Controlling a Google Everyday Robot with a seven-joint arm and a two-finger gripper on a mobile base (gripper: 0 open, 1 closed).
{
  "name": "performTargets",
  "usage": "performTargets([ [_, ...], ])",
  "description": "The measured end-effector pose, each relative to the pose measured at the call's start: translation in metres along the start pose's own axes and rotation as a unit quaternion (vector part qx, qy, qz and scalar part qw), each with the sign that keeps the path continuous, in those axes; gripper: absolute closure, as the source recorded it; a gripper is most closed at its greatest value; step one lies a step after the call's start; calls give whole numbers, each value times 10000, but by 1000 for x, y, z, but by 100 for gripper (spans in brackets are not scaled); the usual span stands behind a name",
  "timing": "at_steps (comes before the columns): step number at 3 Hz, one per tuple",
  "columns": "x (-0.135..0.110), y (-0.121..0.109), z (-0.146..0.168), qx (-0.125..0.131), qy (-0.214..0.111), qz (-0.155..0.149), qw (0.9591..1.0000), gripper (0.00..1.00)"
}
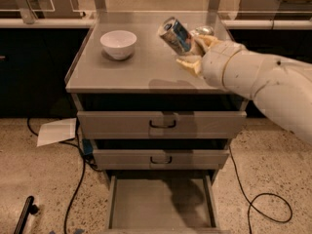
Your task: Pick redbull can from bottom drawer and place on counter
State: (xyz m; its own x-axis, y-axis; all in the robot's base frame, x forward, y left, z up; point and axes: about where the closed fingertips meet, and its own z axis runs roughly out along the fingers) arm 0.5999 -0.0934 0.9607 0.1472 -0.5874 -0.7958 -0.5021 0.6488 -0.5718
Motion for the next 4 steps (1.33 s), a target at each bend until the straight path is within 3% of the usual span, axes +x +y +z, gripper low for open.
performTargets([
  [1, 9, -11, 27, -88, 134, 265, 9995, 100],
  [3, 36, -25, 60, 143, 600, 631, 9961, 100],
  [4, 50, -42, 63, 383, 909, 507, 9938, 100],
])
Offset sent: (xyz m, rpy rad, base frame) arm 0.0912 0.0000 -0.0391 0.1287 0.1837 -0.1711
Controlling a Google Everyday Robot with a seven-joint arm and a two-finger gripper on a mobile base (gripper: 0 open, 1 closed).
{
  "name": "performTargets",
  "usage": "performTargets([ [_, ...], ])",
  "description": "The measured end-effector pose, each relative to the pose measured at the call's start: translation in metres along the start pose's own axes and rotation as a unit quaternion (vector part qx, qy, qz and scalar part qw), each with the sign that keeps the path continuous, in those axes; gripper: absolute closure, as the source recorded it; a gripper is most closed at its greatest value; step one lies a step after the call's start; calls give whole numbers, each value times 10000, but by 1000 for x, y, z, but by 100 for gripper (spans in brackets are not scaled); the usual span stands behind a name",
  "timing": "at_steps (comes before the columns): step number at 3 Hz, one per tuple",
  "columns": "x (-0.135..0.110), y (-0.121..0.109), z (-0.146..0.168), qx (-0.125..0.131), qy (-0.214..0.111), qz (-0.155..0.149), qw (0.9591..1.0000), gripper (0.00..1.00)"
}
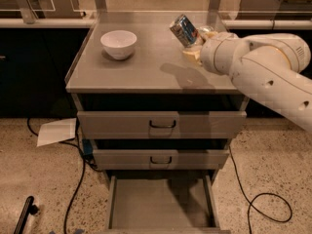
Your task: Pick redbull can from bottom drawer and place on counter
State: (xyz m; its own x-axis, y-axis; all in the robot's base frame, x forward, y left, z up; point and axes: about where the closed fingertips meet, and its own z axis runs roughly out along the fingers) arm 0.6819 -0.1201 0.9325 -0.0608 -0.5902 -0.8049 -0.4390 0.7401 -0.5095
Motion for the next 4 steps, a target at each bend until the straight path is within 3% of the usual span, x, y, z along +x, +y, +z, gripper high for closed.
performTargets([
  [1, 13, -3, 13, 87, 301, 185, 9993, 100],
  [3, 46, 27, 48, -63, 759, 984, 9922, 100],
  [4, 46, 27, 48, -60, 757, 1026, 9918, 81],
])
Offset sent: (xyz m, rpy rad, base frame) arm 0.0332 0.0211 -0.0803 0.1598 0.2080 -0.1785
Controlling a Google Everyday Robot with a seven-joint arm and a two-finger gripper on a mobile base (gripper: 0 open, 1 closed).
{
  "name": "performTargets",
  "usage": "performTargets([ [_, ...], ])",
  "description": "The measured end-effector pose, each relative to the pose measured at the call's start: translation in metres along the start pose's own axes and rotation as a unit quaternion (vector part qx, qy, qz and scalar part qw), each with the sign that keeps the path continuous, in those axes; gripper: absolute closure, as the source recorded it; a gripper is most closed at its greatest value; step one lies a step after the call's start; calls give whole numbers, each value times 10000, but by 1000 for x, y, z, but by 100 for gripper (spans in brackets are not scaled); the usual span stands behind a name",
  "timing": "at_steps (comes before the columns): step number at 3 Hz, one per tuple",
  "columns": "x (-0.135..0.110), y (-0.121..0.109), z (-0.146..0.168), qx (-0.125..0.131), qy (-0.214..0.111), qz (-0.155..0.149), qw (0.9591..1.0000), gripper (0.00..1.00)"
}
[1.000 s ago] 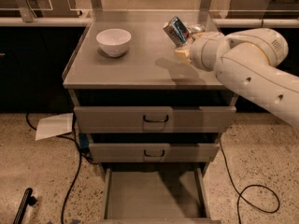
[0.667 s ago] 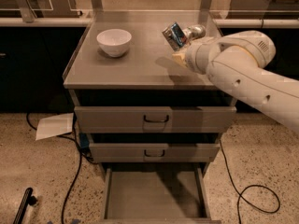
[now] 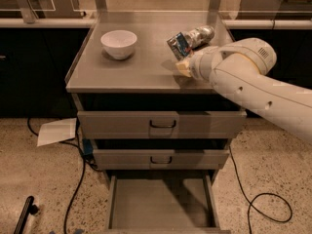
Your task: Pick redbull can from bottom drawer and place on counter
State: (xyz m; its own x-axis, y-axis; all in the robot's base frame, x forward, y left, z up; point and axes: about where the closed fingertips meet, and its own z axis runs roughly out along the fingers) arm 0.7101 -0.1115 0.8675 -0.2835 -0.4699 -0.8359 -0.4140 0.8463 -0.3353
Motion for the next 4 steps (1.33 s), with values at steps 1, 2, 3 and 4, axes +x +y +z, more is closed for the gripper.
performTargets([
  [1, 0, 0, 0, 0, 0, 0, 10000, 58],
  [2, 0, 0, 0, 0, 0, 0, 10000, 35],
  [3, 0, 0, 0, 0, 0, 0, 10000, 11],
  [4, 0, 0, 0, -1, 0, -1, 10000, 0],
])
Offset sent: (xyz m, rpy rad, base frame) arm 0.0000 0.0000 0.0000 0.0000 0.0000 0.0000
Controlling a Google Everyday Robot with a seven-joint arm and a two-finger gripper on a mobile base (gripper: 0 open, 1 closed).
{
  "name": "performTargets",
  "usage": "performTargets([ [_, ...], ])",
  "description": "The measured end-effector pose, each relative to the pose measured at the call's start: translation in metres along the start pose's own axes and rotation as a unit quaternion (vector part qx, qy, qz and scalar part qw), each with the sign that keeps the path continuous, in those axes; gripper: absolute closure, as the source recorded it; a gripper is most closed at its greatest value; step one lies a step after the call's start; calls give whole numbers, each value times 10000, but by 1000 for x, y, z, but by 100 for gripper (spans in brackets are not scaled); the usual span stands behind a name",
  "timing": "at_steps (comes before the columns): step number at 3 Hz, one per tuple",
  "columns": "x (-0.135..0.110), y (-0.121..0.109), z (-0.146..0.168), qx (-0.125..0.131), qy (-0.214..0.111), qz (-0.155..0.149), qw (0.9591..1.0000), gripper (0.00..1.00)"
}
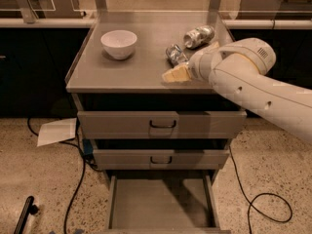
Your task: Pick redbull can from bottom drawer and place on counter
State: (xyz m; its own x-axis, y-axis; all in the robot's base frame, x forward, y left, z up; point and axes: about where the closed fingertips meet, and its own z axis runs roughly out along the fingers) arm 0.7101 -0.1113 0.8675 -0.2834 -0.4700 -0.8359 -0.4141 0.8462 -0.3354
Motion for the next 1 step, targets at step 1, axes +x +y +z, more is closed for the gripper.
performTargets([
  [1, 0, 0, 0, 0, 0, 0, 10000, 0],
])
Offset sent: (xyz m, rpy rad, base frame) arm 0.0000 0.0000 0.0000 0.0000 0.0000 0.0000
